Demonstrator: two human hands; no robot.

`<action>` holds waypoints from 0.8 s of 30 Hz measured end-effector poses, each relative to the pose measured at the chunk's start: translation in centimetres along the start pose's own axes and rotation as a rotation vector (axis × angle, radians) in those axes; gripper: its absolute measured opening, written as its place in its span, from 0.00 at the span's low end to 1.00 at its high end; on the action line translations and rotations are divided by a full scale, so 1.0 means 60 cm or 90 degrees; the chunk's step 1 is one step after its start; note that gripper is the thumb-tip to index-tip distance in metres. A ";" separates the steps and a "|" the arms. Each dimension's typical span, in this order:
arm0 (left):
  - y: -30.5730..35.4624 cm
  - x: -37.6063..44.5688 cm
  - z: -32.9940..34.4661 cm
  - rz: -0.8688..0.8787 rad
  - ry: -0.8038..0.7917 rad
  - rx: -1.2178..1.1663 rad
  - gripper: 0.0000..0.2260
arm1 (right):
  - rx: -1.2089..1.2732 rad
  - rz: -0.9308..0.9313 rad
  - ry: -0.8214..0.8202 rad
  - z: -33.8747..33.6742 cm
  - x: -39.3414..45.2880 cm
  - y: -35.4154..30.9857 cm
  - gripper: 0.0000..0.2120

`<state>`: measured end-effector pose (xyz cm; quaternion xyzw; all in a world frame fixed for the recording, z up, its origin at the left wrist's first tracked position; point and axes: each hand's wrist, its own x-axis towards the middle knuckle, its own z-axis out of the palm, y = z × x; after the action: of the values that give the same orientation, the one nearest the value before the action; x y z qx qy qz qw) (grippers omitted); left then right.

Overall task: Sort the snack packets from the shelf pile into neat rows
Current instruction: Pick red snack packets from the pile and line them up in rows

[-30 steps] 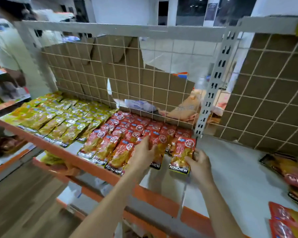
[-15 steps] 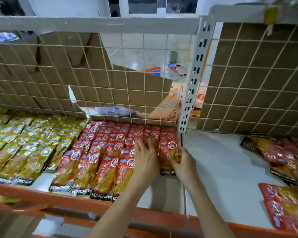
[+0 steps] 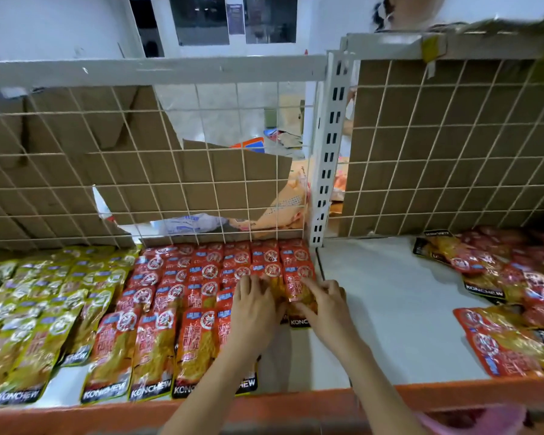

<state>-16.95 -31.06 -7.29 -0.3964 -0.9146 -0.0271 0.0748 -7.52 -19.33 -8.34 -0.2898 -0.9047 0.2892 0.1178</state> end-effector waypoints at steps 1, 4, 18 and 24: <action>-0.002 0.000 -0.005 0.008 -0.017 -0.004 0.27 | -0.002 0.000 0.000 0.002 0.000 0.000 0.26; -0.007 0.004 -0.004 0.040 -0.043 -0.027 0.28 | -0.008 -0.006 0.011 0.004 0.002 -0.003 0.25; -0.013 0.006 -0.011 0.059 -0.057 -0.105 0.29 | -0.145 -0.042 -0.008 0.012 0.018 -0.011 0.25; -0.020 0.021 -0.015 0.084 -0.049 -0.104 0.26 | -0.184 -0.023 -0.029 0.007 0.020 -0.022 0.24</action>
<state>-18.54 -31.08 -6.22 -0.4613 -0.8834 -0.0818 0.0087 -9.23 -19.69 -7.88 -0.2808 -0.9445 0.1599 0.0593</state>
